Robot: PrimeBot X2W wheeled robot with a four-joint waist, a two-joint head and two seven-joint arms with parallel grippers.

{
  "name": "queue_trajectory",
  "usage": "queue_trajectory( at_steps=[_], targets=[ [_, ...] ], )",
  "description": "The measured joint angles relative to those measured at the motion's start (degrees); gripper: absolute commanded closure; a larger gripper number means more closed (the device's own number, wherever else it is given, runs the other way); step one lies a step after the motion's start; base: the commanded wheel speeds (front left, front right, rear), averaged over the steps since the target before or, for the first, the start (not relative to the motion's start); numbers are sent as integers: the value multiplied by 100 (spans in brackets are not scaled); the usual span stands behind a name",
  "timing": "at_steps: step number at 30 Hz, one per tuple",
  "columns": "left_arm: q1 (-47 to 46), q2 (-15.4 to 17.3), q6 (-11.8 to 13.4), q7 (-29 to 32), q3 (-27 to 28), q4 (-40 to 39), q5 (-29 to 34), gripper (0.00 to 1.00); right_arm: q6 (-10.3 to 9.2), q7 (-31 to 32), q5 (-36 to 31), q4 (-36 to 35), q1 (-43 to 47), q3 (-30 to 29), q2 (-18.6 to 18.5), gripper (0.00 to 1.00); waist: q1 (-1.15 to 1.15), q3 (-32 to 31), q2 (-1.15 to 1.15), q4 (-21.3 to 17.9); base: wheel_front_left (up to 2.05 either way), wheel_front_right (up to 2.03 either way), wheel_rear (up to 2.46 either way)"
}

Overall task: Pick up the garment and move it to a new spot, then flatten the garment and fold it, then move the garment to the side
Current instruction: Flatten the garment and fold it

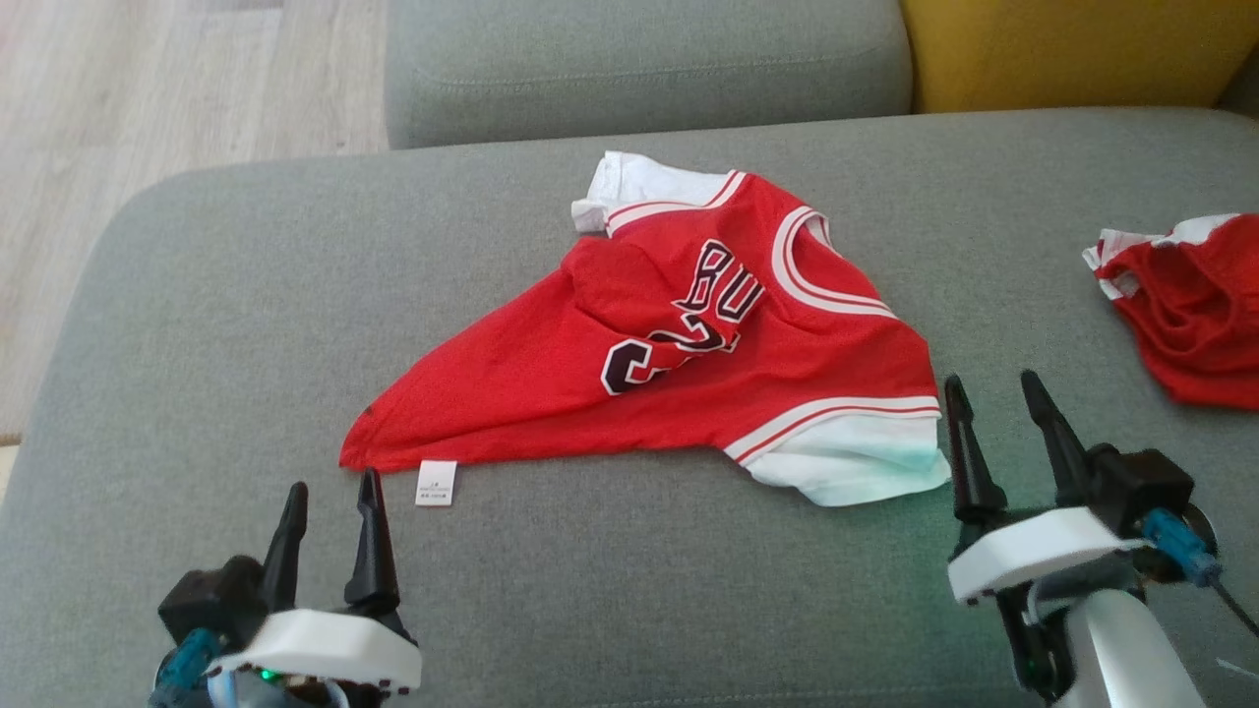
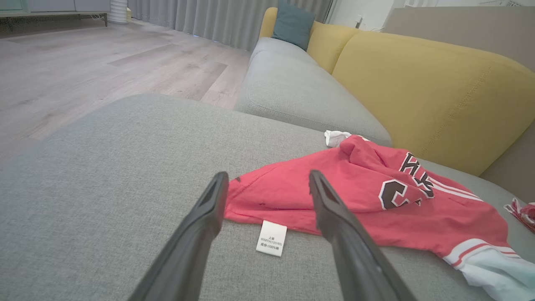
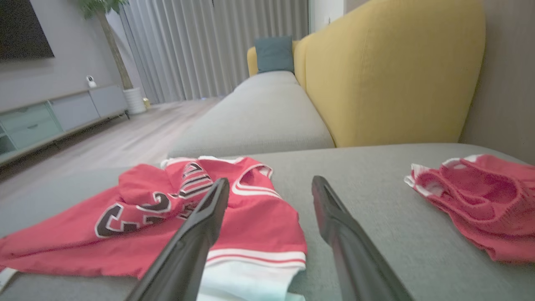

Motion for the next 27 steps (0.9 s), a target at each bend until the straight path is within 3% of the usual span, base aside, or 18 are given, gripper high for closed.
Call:
queue_trajectory(
  at_steps=[6,14,27],
  targets=[
    [-6,-5,-7,0,-13,-15,46,0,0,483,-401,138,388,-276,3,0,0,194,0,31,0,0,0],
    [-43,-12,-7,0,-18,-31,47,0,0,589,-441,233,513,-474,14,0,0,537,0,37,0,0,0],
    [-204,-24,-7,0,-64,-26,56,0,0,400,-336,1669,-398,-661,14,0,0,869,0,204,0,0,0]
  ],
)
